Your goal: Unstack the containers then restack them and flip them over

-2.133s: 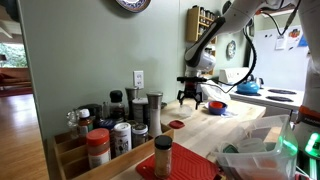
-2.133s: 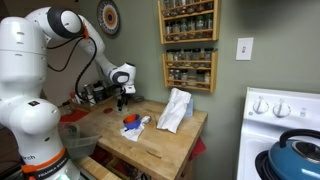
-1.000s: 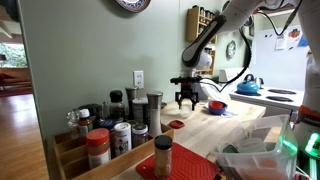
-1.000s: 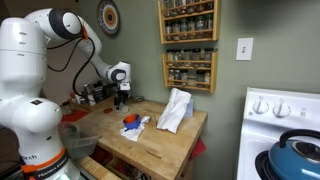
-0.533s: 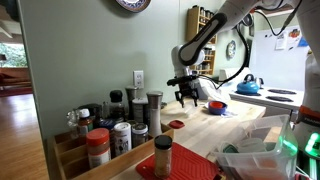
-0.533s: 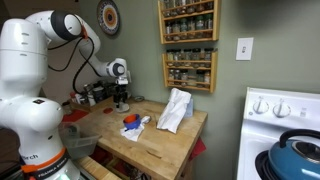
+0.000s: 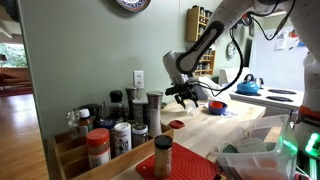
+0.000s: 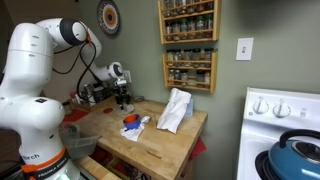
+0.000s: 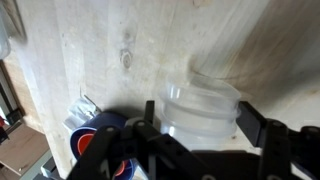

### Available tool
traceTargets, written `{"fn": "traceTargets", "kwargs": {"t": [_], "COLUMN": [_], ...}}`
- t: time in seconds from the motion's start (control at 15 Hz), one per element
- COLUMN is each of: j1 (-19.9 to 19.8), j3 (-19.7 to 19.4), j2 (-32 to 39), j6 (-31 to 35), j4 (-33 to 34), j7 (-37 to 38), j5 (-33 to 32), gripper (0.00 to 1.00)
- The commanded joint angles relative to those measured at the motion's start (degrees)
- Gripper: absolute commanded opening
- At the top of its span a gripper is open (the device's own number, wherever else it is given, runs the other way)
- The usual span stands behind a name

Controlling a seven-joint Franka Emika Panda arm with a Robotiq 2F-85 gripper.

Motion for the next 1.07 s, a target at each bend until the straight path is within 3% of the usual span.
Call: {"fn": "traceTargets", "kwargs": {"t": [0.0, 1.0], "j1": [2.8, 5.5], "j3": [-1.4, 0.1], "j2": [2.2, 9.6], "j6": [-3.7, -12.9], "j4": [3.2, 7.3], "j7": [5.9, 17.5], "j5": [-7.4, -29.3], "gripper": [0.56, 0.56]}}
